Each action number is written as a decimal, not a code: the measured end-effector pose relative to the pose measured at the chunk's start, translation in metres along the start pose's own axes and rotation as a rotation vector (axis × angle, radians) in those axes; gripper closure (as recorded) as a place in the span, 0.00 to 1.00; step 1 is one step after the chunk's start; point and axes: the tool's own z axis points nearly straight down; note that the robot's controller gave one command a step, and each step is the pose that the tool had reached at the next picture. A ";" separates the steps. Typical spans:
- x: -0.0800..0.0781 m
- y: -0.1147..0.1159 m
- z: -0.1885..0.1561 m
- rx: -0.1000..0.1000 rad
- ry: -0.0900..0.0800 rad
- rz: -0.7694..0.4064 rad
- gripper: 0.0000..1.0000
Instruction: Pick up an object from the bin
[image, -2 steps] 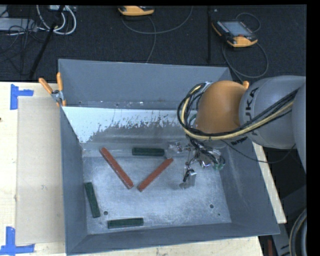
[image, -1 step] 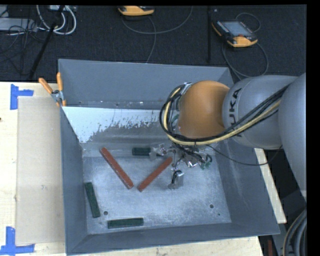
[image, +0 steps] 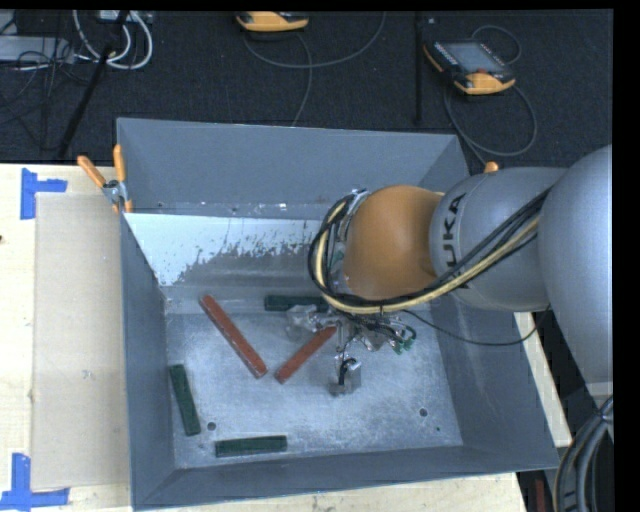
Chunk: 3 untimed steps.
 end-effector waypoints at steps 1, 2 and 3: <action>0.000 0.000 0.000 0.002 -0.002 0.001 0.00; -0.001 0.000 0.000 0.002 -0.004 0.000 1.00; -0.003 0.000 -0.080 0.006 -0.010 0.001 1.00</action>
Offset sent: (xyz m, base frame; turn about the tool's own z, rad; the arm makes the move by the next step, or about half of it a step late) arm 0.0000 0.0000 0.0000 0.0000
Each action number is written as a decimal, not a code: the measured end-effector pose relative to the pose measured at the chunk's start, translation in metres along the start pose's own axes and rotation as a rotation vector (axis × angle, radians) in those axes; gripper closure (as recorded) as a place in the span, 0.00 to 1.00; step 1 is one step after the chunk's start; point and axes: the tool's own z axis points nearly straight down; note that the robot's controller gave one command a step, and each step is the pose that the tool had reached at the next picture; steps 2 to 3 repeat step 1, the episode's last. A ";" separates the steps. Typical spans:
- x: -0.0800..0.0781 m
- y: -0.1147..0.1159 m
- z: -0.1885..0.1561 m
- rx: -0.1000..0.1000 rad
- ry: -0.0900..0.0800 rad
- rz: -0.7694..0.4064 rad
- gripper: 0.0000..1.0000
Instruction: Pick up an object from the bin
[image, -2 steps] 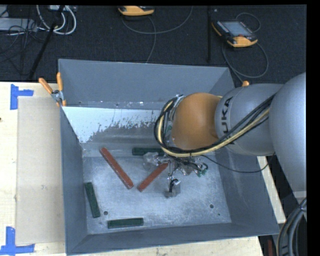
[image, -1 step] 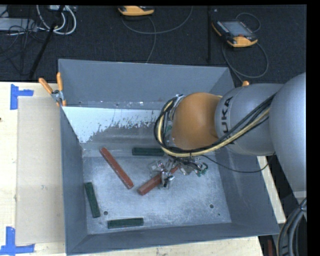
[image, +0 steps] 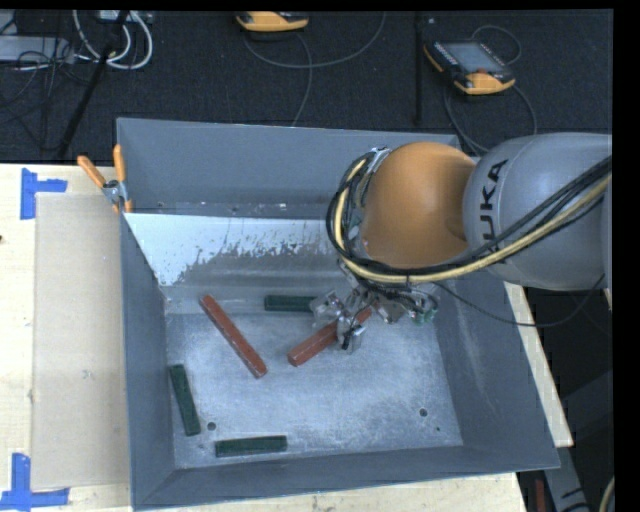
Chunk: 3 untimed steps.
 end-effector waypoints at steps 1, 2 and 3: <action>-0.002 0.000 -0.028 -0.002 0.003 0.001 1.00; -0.002 0.000 -0.028 -0.002 0.003 0.001 1.00; -0.002 0.000 -0.028 -0.002 0.003 0.001 1.00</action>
Offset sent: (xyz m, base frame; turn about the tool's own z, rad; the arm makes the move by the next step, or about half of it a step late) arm 0.0001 -0.0001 0.0268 0.0000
